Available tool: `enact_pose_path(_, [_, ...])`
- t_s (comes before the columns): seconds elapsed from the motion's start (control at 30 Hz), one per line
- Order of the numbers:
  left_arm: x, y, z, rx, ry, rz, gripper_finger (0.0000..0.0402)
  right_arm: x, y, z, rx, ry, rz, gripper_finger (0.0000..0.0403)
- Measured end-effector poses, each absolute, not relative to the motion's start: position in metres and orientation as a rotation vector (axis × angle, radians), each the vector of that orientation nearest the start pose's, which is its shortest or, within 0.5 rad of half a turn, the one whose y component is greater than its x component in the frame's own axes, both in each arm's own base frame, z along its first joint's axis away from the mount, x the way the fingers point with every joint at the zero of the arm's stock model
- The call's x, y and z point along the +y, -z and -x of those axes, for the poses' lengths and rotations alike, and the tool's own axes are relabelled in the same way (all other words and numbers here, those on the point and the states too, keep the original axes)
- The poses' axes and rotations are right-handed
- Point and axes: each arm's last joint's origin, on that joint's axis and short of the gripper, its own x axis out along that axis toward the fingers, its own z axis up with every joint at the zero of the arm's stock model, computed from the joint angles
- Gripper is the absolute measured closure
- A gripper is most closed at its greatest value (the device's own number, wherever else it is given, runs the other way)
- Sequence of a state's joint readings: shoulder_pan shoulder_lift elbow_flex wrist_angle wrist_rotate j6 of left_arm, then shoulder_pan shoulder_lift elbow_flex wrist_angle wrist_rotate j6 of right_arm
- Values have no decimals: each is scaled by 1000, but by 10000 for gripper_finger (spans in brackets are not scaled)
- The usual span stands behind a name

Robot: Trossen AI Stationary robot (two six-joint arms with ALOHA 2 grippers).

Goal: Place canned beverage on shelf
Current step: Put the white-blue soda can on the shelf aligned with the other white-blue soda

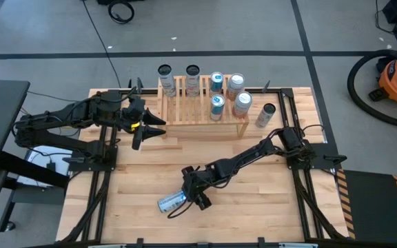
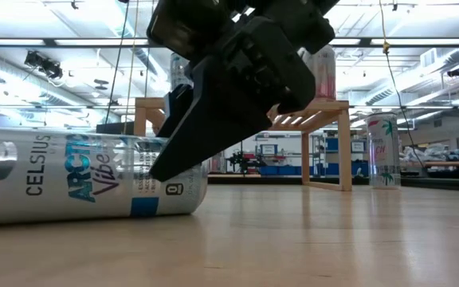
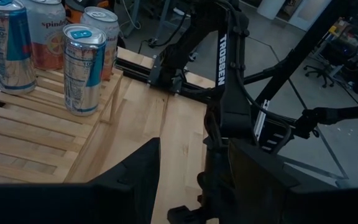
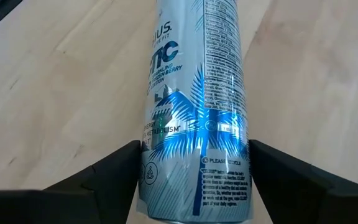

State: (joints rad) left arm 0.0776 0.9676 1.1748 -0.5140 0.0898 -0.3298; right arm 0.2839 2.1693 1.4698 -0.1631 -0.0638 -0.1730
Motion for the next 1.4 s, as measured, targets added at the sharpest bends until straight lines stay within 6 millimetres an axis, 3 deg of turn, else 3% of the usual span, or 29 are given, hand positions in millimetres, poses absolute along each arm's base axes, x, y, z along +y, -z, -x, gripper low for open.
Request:
enact_pose_path(0.3, [12,-401,-189,306,-39,353,212,127,-136,-440,825,-390,251,118])
enact_pose_path(0.5, [12,-400,-190,310,-39,353,212,126,-116,-446,844,-382,205,124])
enact_pose_path(0.63, [12,-399,-190,325,-41,354,212,127,-117,-446,835,-381,201,140])
enact_pose_path(1.1, [12,-396,-189,355,-47,356,212,118,-162,-436,812,-259,179,150])
enact_pose_path(1.4, [12,-398,-188,342,-46,354,212,115,-207,-427,722,-261,151,150])
